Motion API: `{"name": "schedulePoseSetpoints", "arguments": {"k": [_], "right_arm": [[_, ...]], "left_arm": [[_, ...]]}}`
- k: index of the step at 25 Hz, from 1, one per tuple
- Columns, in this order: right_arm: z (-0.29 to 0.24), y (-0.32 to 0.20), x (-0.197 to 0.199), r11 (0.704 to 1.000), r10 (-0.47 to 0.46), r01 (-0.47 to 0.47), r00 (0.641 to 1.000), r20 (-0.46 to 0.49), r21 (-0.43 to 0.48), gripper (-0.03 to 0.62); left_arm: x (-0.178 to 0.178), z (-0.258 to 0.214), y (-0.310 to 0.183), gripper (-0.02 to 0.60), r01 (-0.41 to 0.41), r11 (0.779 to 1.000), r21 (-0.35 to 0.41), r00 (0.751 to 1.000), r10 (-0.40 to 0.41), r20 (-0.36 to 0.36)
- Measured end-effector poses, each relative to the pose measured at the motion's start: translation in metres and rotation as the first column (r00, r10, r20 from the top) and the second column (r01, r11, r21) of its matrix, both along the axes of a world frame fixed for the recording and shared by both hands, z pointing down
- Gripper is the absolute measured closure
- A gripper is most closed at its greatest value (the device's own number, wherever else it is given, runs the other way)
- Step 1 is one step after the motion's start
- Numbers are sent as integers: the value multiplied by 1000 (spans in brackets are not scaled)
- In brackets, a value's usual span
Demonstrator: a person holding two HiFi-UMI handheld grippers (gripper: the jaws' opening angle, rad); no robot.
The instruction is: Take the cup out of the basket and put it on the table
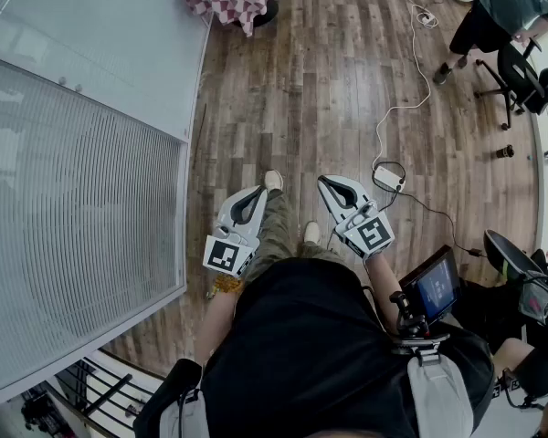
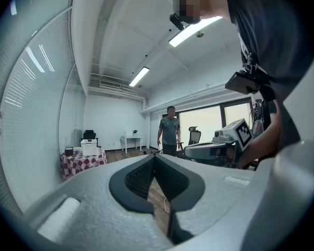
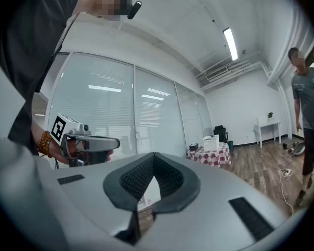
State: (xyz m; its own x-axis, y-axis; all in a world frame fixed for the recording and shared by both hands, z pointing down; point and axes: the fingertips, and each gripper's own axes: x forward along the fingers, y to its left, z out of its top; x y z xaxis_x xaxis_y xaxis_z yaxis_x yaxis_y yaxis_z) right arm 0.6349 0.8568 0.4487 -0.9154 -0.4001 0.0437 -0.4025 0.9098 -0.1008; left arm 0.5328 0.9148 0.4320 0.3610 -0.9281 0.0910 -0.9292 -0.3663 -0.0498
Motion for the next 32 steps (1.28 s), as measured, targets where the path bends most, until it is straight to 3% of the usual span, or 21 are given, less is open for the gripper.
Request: {"name": "schedulePoseSetpoints", "arguments": {"k": [4,9,25,32], "right_arm": [[15,-21,-21,1000,-13,13,1000,13,10,582],[9,-68,-60,1000,-6,6,1000,20,-2,580],[-18,-232,-252,998,-59,60,998,-35,25,580],[-21,-276,-297,998,-44,48,996,-71,44,579]], "left_arm": [[-20,11,-26,577,-18,1000,-3,1000,18,15],[-56,6,-81,577,-27,999,18,999,27,-30],[-220,-3,-255,577,-92,994,57,991,97,-93],[-280,1,-305,577,-90,992,84,987,100,-126]]}}
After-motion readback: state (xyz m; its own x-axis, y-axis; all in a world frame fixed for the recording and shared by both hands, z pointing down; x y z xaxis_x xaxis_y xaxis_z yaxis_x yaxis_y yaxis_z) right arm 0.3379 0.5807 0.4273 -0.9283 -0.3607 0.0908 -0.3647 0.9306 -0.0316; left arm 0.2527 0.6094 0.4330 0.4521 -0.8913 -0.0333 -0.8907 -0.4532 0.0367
